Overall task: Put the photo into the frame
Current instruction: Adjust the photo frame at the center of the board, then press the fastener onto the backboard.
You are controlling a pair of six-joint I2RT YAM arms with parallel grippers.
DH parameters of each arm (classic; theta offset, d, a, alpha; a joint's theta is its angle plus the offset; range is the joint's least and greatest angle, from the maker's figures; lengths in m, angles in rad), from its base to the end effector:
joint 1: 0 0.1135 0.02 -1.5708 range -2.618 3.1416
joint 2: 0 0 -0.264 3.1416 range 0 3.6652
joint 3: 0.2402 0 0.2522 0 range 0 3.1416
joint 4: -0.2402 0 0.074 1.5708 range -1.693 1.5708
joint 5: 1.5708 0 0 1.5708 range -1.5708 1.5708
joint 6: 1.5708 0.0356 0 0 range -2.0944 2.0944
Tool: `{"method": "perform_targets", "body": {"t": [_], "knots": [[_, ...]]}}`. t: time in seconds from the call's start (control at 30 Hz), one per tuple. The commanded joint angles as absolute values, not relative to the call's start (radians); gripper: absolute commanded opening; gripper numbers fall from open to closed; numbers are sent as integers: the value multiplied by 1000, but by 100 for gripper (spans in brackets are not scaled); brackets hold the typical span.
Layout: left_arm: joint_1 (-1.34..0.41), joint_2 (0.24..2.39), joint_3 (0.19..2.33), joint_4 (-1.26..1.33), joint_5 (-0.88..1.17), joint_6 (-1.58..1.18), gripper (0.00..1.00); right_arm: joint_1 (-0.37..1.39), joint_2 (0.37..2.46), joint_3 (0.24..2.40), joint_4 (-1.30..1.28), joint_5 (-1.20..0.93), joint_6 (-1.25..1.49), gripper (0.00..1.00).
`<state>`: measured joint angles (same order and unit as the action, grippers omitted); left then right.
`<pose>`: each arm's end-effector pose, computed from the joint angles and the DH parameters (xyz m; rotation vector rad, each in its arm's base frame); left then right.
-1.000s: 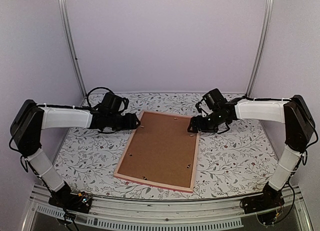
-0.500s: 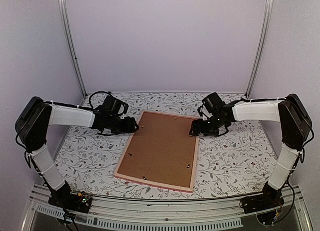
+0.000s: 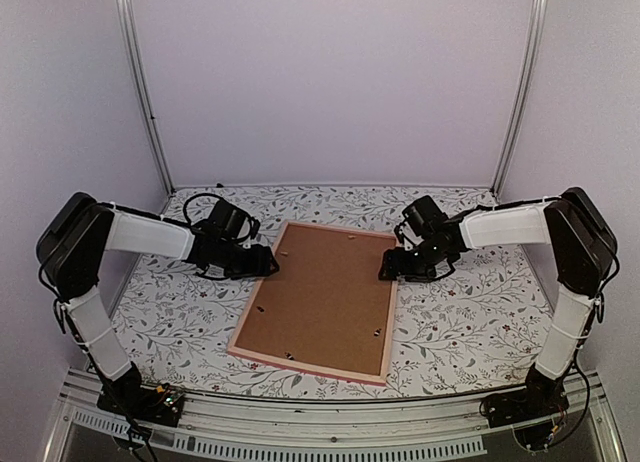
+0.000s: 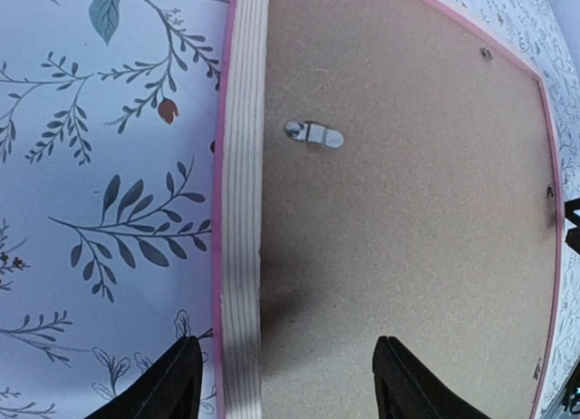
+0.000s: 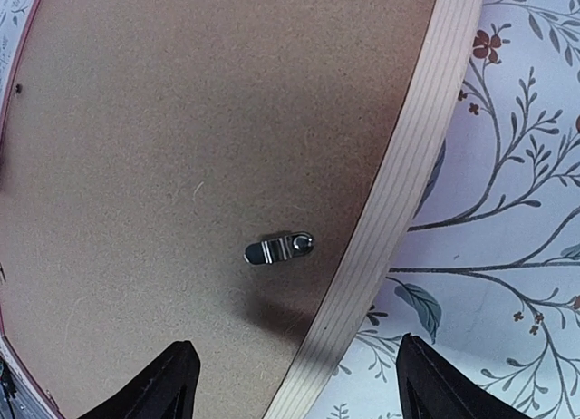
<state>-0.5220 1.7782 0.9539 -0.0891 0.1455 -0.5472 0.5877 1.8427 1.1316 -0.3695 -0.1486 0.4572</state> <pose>0.3021 -0.1797 0.1463 0.0316 2.5814 -0.6103 0.3026 0.2079 0.1570 -0.2298 2.7339 0.5193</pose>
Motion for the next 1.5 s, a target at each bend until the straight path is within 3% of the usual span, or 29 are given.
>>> {"method": "perform_targets", "body": {"t": [0.0,0.43,0.7,0.87,1.03,1.47], "knots": [[-513,1801,930,-67,158,-543,67,583,1865,1118,-339,-161,468,78],[-574,1761,794,67,259,-596,53,583,1861,1118,-343,-158,457,78],[-677,1612,677,71,216,-705,50,563,1845,1113,-376,-129,432,79],[-681,1583,742,-52,82,-656,63,549,1816,1112,-398,-106,415,79],[-677,1683,914,-166,-36,-539,69,549,1801,1111,-408,-93,407,79],[-648,1956,1253,-337,-97,-477,88,545,1821,1154,-437,-72,382,79]]}}
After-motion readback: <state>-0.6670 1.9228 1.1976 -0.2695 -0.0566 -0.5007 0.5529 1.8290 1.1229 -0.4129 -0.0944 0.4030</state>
